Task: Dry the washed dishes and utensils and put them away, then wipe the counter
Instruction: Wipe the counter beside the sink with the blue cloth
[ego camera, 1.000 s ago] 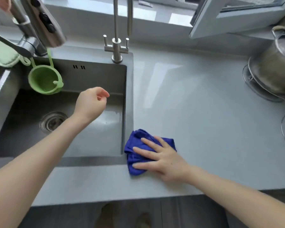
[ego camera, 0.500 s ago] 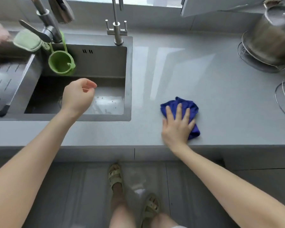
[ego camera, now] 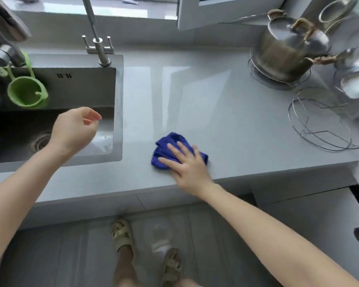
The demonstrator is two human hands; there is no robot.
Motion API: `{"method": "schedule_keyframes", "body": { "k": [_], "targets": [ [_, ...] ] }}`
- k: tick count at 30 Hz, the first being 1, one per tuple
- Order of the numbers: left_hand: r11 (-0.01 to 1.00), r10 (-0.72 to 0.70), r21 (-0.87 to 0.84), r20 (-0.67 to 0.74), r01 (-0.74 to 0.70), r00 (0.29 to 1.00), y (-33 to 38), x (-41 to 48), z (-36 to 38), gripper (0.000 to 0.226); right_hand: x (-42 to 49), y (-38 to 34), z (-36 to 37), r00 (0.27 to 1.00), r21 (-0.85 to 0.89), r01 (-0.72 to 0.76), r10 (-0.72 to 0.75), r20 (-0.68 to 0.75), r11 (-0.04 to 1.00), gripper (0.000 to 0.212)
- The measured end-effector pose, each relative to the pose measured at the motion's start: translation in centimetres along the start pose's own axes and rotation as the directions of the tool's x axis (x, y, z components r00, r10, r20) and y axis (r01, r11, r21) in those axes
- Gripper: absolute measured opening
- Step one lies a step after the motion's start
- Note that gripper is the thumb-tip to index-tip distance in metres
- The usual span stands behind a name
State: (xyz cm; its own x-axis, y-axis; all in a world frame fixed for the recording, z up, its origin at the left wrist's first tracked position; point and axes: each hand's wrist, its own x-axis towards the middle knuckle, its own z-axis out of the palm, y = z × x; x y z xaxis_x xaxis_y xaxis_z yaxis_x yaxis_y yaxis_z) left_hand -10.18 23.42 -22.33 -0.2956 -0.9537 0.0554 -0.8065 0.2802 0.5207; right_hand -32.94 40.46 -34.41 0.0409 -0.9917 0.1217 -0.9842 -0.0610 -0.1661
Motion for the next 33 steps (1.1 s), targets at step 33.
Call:
{"method": "schedule_keyframes", "body": {
  "k": [33],
  "targets": [
    [0.984,0.035,-0.179,0.145,-0.009,0.989,0.9,19.0,4.6,0.019,27.7,9.1,1.4,0.885,-0.073,-0.446,0.452,0.112,0.892,0.061]
  ]
}}
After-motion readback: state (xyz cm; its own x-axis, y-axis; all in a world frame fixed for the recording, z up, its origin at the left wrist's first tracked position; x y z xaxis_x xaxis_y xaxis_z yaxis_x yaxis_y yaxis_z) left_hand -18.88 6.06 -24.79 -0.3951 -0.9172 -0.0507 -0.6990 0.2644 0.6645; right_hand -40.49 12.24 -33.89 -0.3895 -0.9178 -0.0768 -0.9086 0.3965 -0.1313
